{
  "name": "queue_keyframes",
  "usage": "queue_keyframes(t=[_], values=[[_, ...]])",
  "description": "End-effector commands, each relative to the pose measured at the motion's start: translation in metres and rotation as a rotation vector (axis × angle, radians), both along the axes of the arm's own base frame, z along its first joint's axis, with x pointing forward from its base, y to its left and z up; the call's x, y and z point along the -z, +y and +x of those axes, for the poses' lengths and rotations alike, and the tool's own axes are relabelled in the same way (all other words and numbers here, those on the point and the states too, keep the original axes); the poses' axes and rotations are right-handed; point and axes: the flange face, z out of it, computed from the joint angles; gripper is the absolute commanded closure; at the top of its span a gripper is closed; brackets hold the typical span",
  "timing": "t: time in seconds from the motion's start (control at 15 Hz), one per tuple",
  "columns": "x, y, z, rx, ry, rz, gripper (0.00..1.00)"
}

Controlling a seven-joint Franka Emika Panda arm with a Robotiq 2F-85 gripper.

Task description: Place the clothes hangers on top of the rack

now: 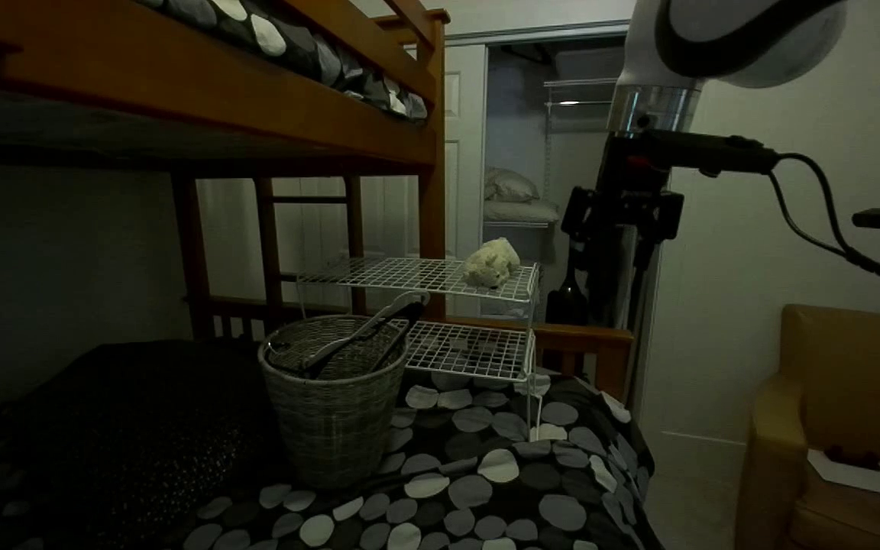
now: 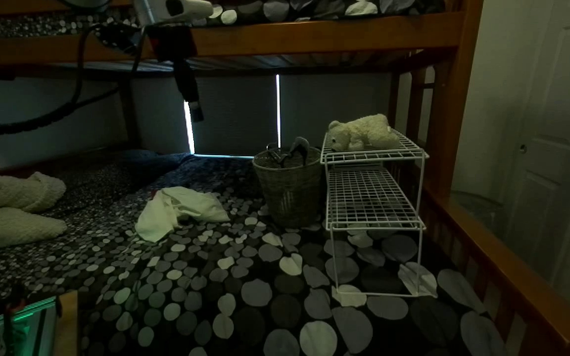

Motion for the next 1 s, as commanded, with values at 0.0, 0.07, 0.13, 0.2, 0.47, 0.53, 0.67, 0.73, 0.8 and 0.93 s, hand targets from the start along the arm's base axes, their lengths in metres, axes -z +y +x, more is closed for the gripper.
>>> queue_keyframes(t=[0.0,0.07,0.13,0.2,0.47,0.53,0.67,0.73,0.8,0.93], values=[[-0.01,-0.013,0.053,0.172,0.044,0.088,0.0],[-0.008,-0.011,0.03,0.094,0.006,0.033,0.0],[-0.009,-0.013,0.042,0.125,0.013,0.047,0.0],[-0.008,-0.014,0.051,0.139,0.02,0.054,0.0],[0.013,-0.006,0.074,0.31,0.063,0.102,0.0],[0.024,-0.001,0.083,0.355,0.057,0.129,0.0],[0.052,0.014,0.108,0.453,0.017,0.169,0.0],[0.062,0.026,0.125,0.494,-0.011,0.202,0.0],[0.071,0.036,0.14,0.537,-0.048,0.228,0.0],[0.082,0.064,0.174,0.602,-0.147,0.296,0.0]])
